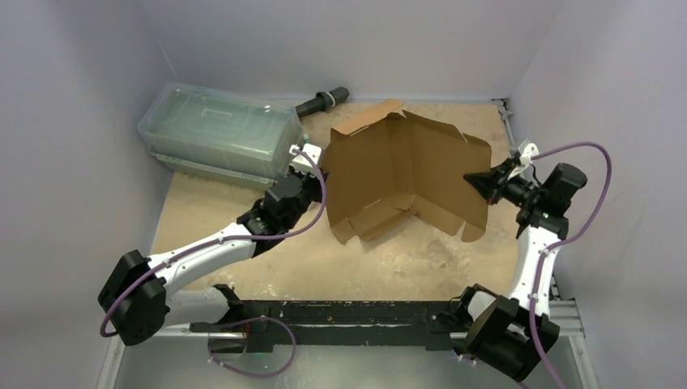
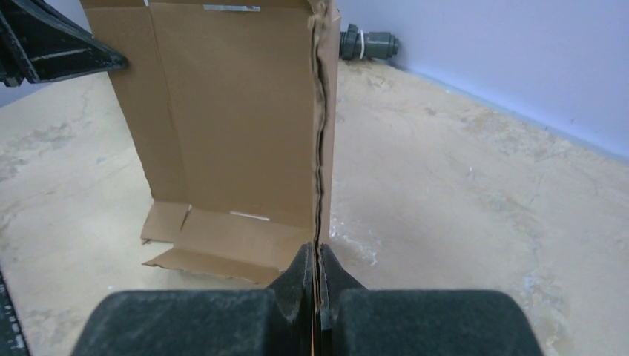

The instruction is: Fold the paper box

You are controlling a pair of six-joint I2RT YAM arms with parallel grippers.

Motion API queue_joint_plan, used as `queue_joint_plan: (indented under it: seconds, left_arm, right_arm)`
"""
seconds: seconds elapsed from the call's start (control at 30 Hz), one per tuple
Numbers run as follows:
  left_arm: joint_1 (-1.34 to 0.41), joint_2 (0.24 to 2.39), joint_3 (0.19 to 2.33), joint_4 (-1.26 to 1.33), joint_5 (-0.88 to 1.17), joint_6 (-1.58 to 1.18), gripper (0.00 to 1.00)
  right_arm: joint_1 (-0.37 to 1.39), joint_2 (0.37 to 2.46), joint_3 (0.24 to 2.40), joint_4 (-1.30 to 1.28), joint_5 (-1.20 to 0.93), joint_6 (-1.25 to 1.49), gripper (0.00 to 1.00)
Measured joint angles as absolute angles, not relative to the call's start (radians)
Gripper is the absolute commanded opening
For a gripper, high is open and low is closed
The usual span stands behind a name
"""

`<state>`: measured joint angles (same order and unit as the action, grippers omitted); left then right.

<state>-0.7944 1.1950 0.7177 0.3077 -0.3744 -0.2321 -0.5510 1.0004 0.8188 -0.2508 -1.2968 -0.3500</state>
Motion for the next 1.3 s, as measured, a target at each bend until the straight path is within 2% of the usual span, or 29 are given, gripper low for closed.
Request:
queue_joint_plan:
  seconds: [0.07,0.1,0.2,0.3,0.4,0.6,0.77,1.1,1.3]
  left_arm:
    - [-0.794,1.195,0.717,0.326,-0.38,-0.185,0.0]
    - [-0.794,1.195,0.716,0.336,-0.385,-0.162,0.06]
    - [-0.794,1.19,0.715,0.336,-0.4,-0.128,0.36]
    - [-0.794,1.156,0.715,0.3,-0.405,-0.12,0.58]
    - [-0.789,1.076,0.723,0.213,-0.39,-0.137,0.68]
    - [-0.753,0.947,0.86,0.015,-0.279,-0.16,0.75]
    - [-0.682,0.959,1.037,-0.076,-0.161,-0.165,0.77]
    - [-0.559,1.401,1.558,-0.274,0.149,-0.112,0.8]
    - [-0.556,1.633,1.681,-0.395,0.244,-0.03,0.8]
  right_arm:
    - [-0.551,0.98,0.776,-0.163,-1.299,-0.313,0.0]
    - [-0.551,0.974,0.765,-0.13,-1.301,-0.301,0.0]
    - [-0.551,0.968,0.759,-0.078,-1.303,-0.29,0.0]
    - [-0.551,0.967,0.759,-0.078,-1.31,-0.311,0.0]
    - [-0.551,0.968,0.759,-0.127,-1.324,-0.376,0.0]
    - [-0.551,0.993,0.799,-0.29,-1.341,-0.54,0.0]
    - [-0.551,1.04,0.858,-0.489,-1.366,-0.754,0.0]
    - [-0.551,1.237,1.023,-1.129,-1.429,-1.406,0.0]
    - [-0.552,1.308,1.043,-1.285,-1.436,-1.552,0.0]
